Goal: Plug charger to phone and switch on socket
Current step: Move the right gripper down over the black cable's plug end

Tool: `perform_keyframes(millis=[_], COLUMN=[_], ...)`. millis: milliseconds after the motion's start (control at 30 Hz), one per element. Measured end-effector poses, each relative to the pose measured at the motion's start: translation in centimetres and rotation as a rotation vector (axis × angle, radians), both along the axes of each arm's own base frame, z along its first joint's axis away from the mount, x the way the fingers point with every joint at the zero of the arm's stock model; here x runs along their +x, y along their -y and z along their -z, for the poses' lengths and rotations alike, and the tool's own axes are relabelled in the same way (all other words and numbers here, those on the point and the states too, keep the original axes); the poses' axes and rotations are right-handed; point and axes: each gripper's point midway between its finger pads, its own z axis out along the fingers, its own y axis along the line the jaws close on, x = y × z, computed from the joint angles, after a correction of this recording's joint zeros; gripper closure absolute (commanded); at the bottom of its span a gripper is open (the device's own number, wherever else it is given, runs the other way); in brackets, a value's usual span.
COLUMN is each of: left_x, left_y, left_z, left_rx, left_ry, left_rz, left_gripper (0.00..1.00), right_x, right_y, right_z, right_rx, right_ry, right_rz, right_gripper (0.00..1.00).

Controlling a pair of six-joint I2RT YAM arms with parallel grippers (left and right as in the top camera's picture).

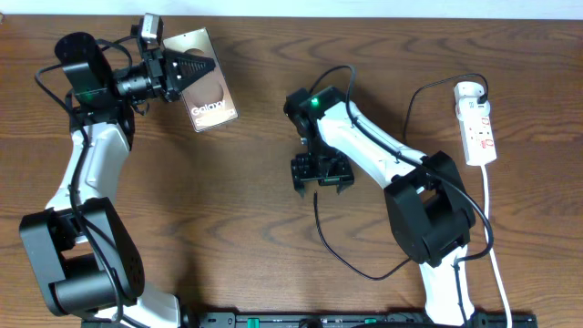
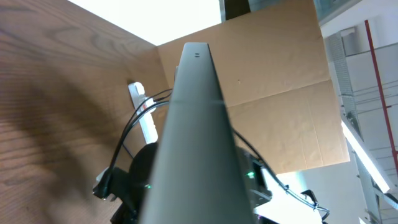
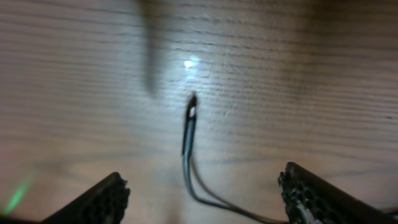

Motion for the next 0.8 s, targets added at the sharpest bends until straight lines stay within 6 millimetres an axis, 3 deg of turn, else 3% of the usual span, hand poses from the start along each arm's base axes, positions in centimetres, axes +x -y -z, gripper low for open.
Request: perform_keyframes(millis=[167, 267, 433, 700, 800], left_x=[0.0, 0.0, 0.0, 0.0, 0.0], left_y=[0.0, 0.0, 0.0, 0.0, 0.0], left_z=[0.0, 0.0, 0.0, 0.0, 0.0], left_rx=[0.0, 0.0, 0.0, 0.0, 0.0], left_ry=[0.0, 0.0, 0.0, 0.0, 0.0], left_rz=[0.0, 0.0, 0.0, 0.0, 0.0], left_gripper=[0.93, 0.93, 0.93, 0.93, 0.92], right_x=[-0.9, -1.0, -0.8, -1.2, -0.9], right_y=[0.5, -0.1, -1.1, 0.0, -0.2], right_z=[1.1, 1.3, 1.8, 3.4, 3.5], right_rx=[-0.026, -0.019, -0.014, -0.07, -0.063], right_ry=[-0.02, -0.005, 0.033, 0.049, 0.059], right_rz=[0.013, 0.003, -0.004, 0.034, 0.041], right_gripper=[0.29, 0.37, 0.4, 0.47, 0.56])
